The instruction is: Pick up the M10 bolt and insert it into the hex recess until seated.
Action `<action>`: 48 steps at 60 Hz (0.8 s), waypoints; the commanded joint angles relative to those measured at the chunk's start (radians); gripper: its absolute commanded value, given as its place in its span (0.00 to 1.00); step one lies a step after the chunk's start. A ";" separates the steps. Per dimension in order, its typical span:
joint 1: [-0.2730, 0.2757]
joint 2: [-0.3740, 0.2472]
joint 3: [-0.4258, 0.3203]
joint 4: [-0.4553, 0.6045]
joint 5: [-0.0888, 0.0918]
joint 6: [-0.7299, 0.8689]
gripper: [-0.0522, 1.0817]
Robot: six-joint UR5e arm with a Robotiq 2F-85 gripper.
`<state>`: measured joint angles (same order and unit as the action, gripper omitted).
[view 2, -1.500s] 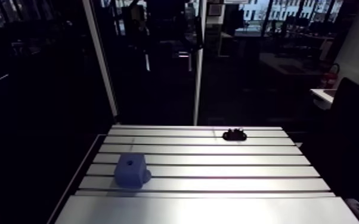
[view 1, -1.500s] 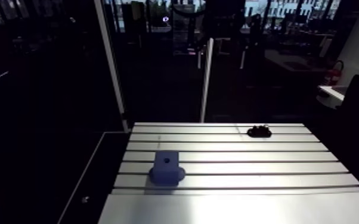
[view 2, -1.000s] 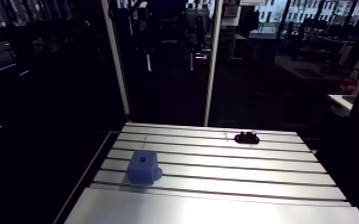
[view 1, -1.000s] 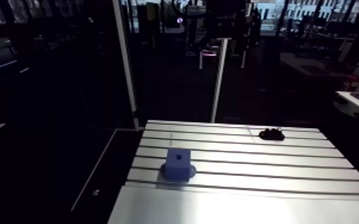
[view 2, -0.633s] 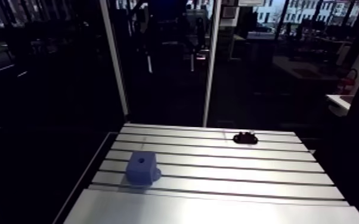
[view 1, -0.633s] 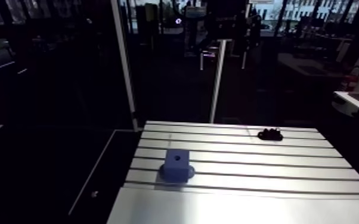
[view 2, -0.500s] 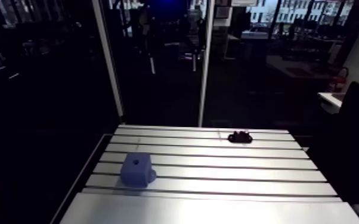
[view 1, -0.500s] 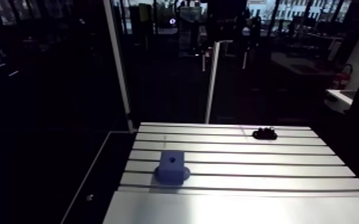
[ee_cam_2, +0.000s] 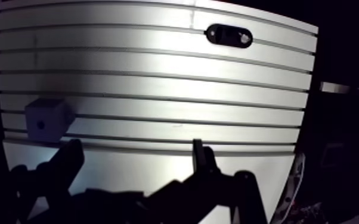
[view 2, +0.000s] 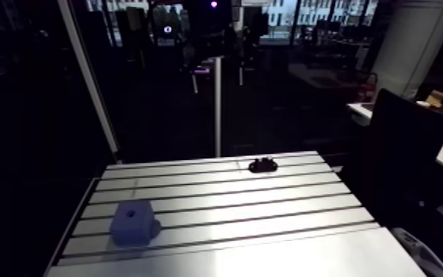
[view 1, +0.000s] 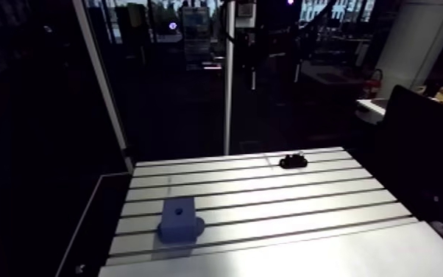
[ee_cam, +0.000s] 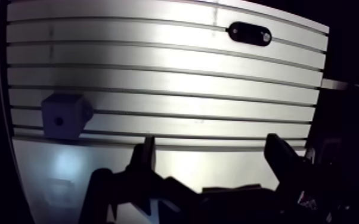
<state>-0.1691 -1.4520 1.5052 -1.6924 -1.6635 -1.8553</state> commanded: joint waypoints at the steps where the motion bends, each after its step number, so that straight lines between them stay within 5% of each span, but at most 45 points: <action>1: -0.208 0.044 0.082 -0.218 0.100 -0.281 0.05; 48: -0.271 0.209 0.145 -0.521 0.106 -0.412 0.05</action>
<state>-0.3890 -1.3457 1.6159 -2.0239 -1.5745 -2.1770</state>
